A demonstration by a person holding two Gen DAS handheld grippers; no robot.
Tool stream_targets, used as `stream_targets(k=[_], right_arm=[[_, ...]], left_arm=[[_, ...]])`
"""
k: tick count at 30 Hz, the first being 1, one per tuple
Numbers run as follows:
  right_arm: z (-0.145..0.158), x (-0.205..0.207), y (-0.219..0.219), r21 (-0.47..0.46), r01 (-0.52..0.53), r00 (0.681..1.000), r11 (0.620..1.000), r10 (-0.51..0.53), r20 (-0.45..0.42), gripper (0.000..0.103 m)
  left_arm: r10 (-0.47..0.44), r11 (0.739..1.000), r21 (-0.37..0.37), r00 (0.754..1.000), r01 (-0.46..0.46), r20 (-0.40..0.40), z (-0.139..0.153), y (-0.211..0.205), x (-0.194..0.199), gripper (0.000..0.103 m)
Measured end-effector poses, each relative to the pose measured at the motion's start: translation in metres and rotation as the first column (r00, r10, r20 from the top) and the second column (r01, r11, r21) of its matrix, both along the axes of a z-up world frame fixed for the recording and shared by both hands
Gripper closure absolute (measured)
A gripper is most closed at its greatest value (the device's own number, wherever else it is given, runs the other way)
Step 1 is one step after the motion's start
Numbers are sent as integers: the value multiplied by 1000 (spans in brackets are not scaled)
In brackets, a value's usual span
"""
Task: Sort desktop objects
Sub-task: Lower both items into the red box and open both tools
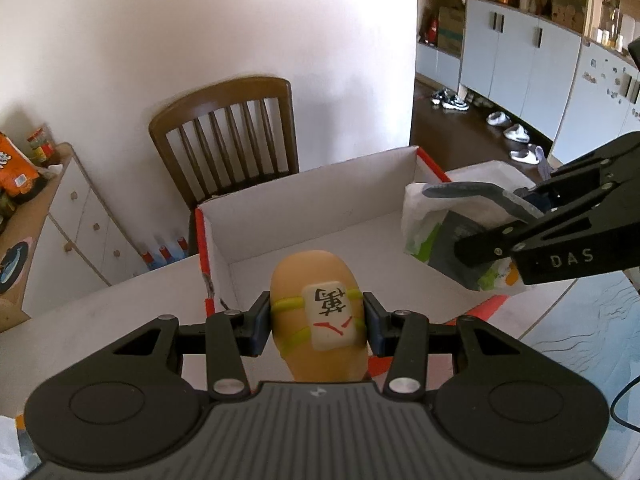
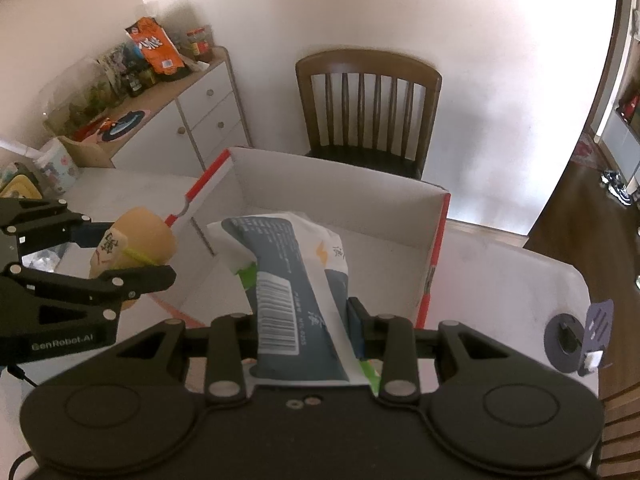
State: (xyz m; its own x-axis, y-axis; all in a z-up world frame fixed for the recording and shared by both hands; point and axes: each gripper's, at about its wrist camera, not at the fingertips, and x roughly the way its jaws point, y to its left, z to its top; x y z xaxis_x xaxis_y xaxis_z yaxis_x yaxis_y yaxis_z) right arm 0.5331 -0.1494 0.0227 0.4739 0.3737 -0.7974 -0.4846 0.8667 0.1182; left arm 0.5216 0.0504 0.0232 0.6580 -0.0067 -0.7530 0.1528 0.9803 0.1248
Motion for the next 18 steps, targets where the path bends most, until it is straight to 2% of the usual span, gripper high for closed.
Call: stream_targets(k=[13, 18], right_arm=[[-37, 34, 24, -68, -17, 1000, 998, 16, -14, 67], [-58, 41, 31, -88, -22, 999, 996, 18, -46, 67]], left_arm=[[-12, 999, 34, 997, 14, -73, -38, -5, 38, 58], [-3, 1000, 28, 994, 6, -106, -54, -3, 50, 58]])
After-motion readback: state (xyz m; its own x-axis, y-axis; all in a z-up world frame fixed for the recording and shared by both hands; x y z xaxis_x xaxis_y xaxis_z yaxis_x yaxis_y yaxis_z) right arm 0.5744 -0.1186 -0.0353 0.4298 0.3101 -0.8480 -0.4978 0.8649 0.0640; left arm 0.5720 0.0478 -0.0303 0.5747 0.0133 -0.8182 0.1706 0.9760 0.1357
